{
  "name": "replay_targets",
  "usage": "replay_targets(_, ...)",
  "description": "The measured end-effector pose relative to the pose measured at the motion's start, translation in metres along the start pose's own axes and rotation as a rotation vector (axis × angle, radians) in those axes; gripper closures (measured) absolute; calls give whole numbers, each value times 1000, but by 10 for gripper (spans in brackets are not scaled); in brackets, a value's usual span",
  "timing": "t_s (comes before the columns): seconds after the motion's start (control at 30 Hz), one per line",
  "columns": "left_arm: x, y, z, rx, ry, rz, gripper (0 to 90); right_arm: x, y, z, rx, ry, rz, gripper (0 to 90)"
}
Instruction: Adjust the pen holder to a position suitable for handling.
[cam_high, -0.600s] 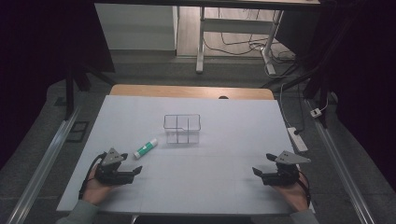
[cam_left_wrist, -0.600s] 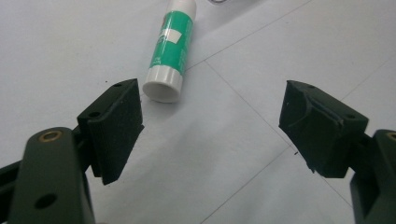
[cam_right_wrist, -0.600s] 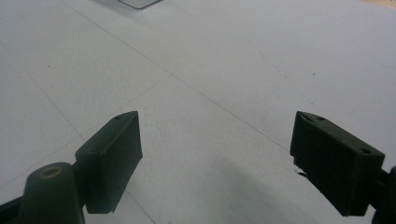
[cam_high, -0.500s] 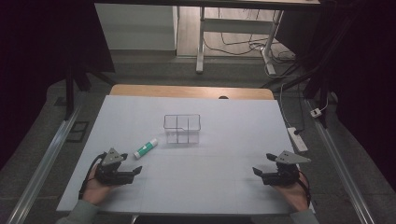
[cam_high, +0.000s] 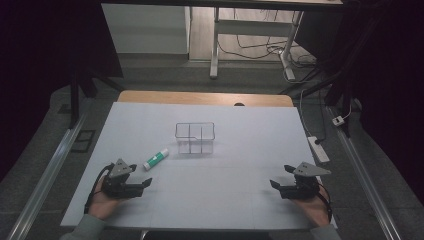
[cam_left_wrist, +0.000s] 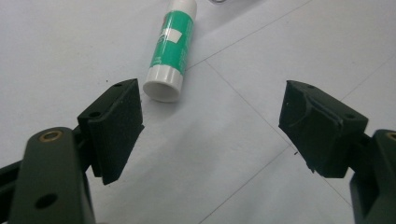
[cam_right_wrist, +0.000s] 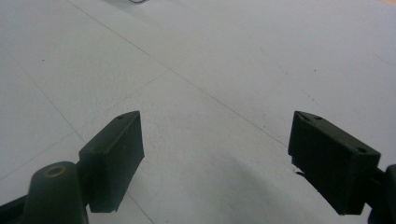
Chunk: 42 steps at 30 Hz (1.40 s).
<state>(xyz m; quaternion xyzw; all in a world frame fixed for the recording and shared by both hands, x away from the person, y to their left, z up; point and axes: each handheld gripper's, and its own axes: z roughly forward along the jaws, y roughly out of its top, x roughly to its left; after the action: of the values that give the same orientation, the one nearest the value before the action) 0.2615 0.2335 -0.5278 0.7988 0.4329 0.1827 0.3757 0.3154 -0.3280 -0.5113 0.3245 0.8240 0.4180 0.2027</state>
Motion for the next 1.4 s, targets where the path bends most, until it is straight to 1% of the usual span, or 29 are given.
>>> replay_targets(0.13, 0, 0, -1, 0, 2, 1, 216, 1, -1, 2, 8, 7, -4, 176)
replay_targets(0.27, -1, 1, -1, -1, 6, 0, 216, 2, -1, 2, -1, 8, -5, 176)
replay_targets(0.43, 0, 4, -1, -4, 14, -3, 219, 2, -1, 2, 1, 0, -5, 176)
replay_targets(0.5, 0, 6, -1, -7, 16, -3, 220, 2, -1, 2, 1, 3, -4, 176)
replay_targets(0.6, 3, 10, 1, -6, 20, -13, 223, 2, -1, 3, 7, 3, -8, 176)
replay_targets(0.73, 6, 19, 4, -11, 29, -28, 229, 3, -1, 4, 7, -1, -13, 178)
replay_targets(0.9, 8, 33, 11, -7, 30, -22, 235, 3, -1, 3, 6, 0, -12, 179)
replay_targets(1.03, 6, 41, 19, 8, 40, -1, 236, 3, -1, 3, 6, 0, -11, 179)
replay_targets(1.2, 10, 50, 27, 7, 36, -5, 257, 3, -1, 3, 3, 4, -15, 181)
replay_targets(1.27, 12, 55, 32, 14, 39, -4, 263, 3, -1, 2, 6, 1, -15, 181)
replay_targets(1.33, 14, 59, 37, 18, 33, -3, 283, 3, -1, 2, 3, 1, -12, 182)
replay_targets(1.4, 16, 63, 41, 22, 31, -9, 285, 3, -1, 2, 4, 0, -13, 182)
